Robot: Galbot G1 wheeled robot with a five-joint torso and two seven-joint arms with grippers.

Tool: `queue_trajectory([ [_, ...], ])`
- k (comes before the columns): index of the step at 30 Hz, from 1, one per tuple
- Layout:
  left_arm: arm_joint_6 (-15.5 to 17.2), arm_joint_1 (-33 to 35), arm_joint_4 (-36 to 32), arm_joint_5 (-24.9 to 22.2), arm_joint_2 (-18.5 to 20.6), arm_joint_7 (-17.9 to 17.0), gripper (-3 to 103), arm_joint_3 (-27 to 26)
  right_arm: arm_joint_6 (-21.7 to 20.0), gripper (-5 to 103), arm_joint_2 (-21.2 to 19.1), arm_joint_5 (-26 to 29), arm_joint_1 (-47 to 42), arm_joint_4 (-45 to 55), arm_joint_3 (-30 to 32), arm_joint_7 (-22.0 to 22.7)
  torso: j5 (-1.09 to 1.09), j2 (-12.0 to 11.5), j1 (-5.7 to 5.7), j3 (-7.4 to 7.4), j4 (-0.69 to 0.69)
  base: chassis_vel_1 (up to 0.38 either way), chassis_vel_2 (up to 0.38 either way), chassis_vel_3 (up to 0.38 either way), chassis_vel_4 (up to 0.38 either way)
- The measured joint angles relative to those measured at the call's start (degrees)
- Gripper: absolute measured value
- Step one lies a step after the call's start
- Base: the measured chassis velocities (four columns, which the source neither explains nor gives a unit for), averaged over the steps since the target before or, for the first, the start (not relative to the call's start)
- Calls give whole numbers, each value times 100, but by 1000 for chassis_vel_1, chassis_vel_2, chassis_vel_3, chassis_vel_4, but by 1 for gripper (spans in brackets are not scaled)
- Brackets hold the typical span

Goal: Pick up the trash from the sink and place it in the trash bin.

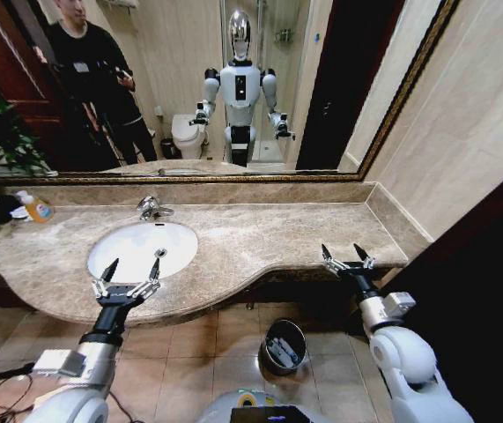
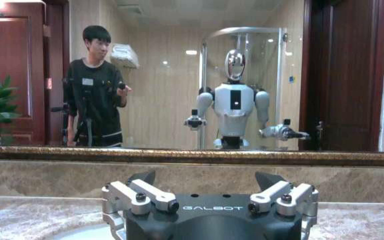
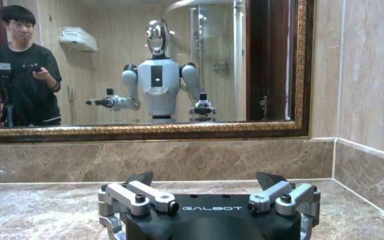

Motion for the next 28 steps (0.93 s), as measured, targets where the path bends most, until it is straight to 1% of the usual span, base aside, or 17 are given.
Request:
queue_trajectory([
  [28,0,0,0,0,0,0,100,0,27,100,2,-2,1,-20,2,-6,0,0,0,0,0,0,0,0,0],
])
